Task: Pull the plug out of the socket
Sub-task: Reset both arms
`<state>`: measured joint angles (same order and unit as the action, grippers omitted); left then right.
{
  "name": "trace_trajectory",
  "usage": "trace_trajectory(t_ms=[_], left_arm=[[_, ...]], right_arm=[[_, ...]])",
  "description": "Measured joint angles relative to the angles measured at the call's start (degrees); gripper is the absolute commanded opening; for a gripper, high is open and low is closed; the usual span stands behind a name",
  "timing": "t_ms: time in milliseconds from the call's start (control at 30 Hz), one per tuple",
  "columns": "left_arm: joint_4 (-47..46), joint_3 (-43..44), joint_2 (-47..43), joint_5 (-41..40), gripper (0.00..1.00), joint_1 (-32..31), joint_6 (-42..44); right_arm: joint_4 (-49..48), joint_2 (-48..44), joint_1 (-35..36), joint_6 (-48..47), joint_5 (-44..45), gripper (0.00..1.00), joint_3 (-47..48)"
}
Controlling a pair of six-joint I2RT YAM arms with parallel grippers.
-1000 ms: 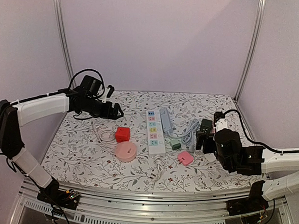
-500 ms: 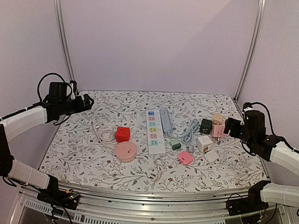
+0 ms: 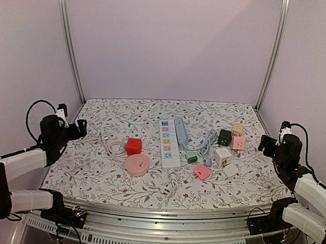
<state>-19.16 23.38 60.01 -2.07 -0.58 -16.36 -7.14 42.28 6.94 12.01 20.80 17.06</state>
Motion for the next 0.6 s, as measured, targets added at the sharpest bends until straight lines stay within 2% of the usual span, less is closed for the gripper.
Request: trace_trajectory(t_ms=[200,600], left_arm=[[-7.7,-6.3,0.2,-0.4,0.99,-1.3,4.2],[-12.8,-8.5,-1.5,-1.7,1.0,-1.5,5.8]], right_arm=[[-4.9,-1.3,0.0,-2.1,0.2,0.99,-2.4],[-7.5,-1.8,0.0,-2.6,0.1,0.99,-2.9]])
